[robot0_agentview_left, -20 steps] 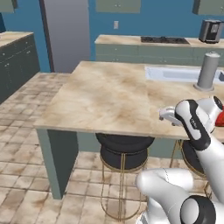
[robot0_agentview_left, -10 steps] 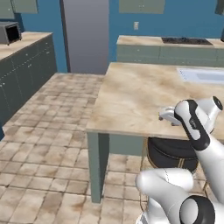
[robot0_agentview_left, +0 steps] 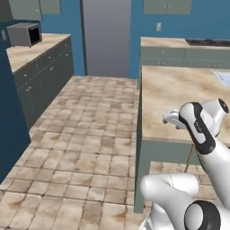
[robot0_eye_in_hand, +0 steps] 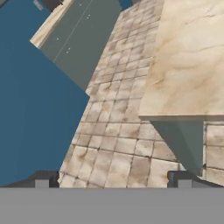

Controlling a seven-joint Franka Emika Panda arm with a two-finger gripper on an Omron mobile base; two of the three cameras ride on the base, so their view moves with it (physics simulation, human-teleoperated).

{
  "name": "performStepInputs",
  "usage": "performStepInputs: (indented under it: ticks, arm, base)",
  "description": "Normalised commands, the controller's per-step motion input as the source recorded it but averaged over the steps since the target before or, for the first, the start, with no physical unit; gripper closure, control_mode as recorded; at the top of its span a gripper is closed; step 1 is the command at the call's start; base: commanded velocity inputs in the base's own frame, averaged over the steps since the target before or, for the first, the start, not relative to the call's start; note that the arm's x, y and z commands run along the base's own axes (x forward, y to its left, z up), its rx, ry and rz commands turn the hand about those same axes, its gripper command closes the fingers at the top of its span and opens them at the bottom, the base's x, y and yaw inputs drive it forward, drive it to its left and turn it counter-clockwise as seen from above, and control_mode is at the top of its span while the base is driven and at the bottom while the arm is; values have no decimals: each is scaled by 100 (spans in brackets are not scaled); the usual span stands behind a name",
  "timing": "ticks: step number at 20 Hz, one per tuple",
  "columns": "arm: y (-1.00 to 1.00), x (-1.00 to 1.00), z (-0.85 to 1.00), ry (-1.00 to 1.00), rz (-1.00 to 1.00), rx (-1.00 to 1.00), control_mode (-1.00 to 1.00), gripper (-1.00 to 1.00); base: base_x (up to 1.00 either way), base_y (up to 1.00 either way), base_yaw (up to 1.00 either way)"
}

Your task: Pick up the bowls from the cabinet and place each bowl in front of a stool on the dining counter.

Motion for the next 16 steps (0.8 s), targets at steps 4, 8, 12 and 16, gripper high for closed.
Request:
performStepInputs:
  ticks: [4, 8, 12, 16]
  arm:
    - [0, 0, 0, 0, 0, 0, 100, -100]
    - [0, 0, 0, 0, 0, 0, 100, -100]
    - [0, 0, 0, 0, 0, 0, 100, -100]
    - [0, 0, 0, 0, 0, 0, 100, -100]
  base:
    - [49, 100, 0]
    - [72, 99, 0]
    - [74, 44, -2]
    - [96, 6, -9]
